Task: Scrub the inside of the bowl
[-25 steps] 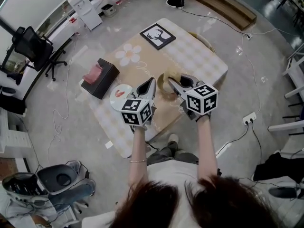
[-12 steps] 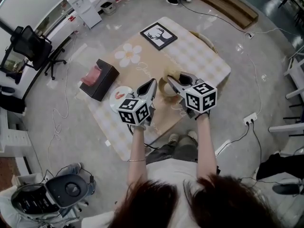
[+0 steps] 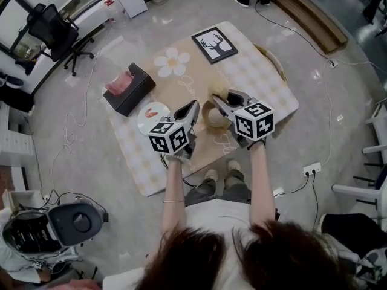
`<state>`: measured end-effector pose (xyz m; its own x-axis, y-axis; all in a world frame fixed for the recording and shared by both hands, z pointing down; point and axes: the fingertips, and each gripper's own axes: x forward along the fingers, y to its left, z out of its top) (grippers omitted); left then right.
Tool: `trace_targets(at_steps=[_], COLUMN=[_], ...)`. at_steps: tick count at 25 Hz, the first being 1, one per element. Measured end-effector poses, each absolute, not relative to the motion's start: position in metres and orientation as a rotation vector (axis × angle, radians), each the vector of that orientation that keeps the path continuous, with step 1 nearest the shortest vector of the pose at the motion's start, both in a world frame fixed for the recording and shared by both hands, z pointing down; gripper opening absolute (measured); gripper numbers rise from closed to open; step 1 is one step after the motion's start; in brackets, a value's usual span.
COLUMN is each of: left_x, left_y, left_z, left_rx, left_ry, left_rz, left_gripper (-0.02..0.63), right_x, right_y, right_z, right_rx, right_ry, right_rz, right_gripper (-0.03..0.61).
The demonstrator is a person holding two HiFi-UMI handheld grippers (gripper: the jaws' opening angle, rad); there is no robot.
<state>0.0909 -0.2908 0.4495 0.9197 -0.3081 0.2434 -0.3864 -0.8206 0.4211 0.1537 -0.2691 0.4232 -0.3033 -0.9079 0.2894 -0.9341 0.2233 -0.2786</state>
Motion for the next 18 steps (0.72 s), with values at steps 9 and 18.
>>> trace_targets(at_steps=[9,18], left_x=[0.087,0.078], left_y=[-0.281,-0.273], left_z=[0.493,0.507], left_rx=[2.478,2.359], left_ry=[-0.657,-0.773], left_rz=[0.392,0.314], left_gripper=[0.011,0.014], right_x=[0.155,0.153], right_y=[-0.276,-0.281], right_z=[0.438,0.448], right_rx=[1.613,1.452], right_ry=[-2.453,-2.477], right_rz=[0.649,0.617], right_gripper=[0.095,0.095])
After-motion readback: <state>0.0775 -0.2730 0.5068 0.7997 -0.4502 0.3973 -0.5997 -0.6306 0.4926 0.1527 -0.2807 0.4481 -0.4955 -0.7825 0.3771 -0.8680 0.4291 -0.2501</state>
